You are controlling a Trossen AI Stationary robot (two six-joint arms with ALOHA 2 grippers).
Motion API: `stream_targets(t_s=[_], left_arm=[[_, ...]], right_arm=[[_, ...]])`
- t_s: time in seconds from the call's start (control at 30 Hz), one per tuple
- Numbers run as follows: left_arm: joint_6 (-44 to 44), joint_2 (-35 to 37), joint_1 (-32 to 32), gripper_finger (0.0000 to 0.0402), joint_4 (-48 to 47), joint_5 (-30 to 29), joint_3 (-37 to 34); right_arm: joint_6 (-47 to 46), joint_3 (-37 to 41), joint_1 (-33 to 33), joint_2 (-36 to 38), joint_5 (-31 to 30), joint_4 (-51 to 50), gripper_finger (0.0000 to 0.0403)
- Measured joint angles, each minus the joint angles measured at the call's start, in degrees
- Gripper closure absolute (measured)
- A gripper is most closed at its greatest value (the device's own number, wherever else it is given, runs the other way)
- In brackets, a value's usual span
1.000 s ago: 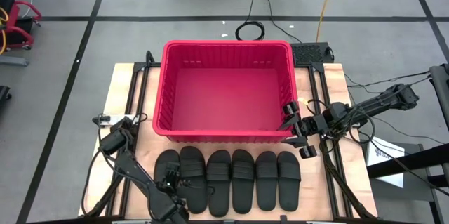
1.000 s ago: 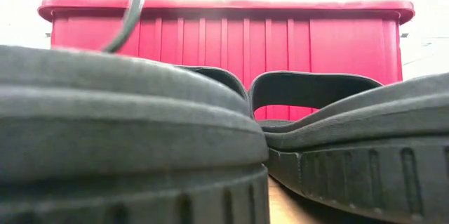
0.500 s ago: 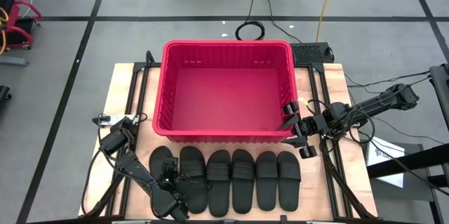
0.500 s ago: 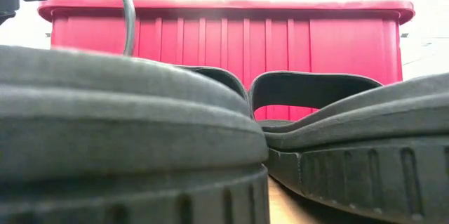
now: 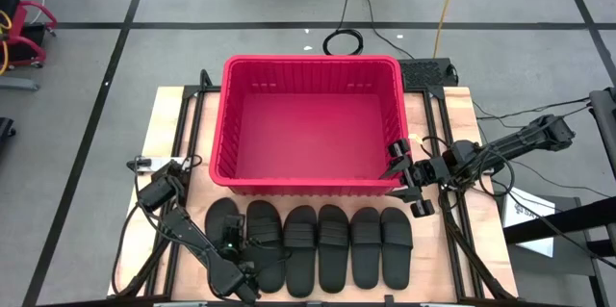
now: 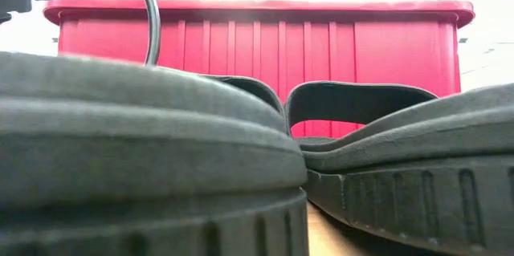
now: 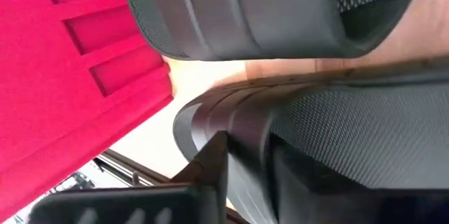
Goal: Pick and place slides into bin
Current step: Put the black slide into the red bin
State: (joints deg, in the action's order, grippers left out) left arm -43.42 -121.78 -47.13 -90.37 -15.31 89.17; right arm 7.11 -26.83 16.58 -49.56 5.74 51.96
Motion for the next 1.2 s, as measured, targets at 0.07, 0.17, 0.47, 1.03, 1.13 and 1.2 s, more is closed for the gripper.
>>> stream_targets(t_s=[0.07,0.17,0.47,1.03,1.13,1.2], left_arm=[[0.2,0.0,0.0,0.0353,0.0,0.0,0.0],[1.0,0.0,0.0,0.0378,0.0,0.3,0.0],[1.2,0.0,0.0,0.0389,0.2,1.5,0.0],[0.6,3.4,-0.7,0.0394,0.8,1.4,3.3],[-1.4,7.0,-1.4,0.0397,1.0,0.0,3.3],[-3.3,9.6,-1.8,0.0398,0.7,-1.3,3.3]], right_arm=[[0.0,0.0,0.0,0.0,0.0,0.0,0.0248],[0.0,0.0,0.0,0.0,0.0,0.0,0.0248],[0.4,0.0,0.0,0.0,0.0,0.0,0.0248],[1.1,0.0,0.0,0.0,-3.0,-0.4,0.0248],[1.1,0.0,0.0,0.0,-3.0,-0.4,0.0248],[1.1,0.0,0.0,0.0,-3.0,-0.4,0.0248]])
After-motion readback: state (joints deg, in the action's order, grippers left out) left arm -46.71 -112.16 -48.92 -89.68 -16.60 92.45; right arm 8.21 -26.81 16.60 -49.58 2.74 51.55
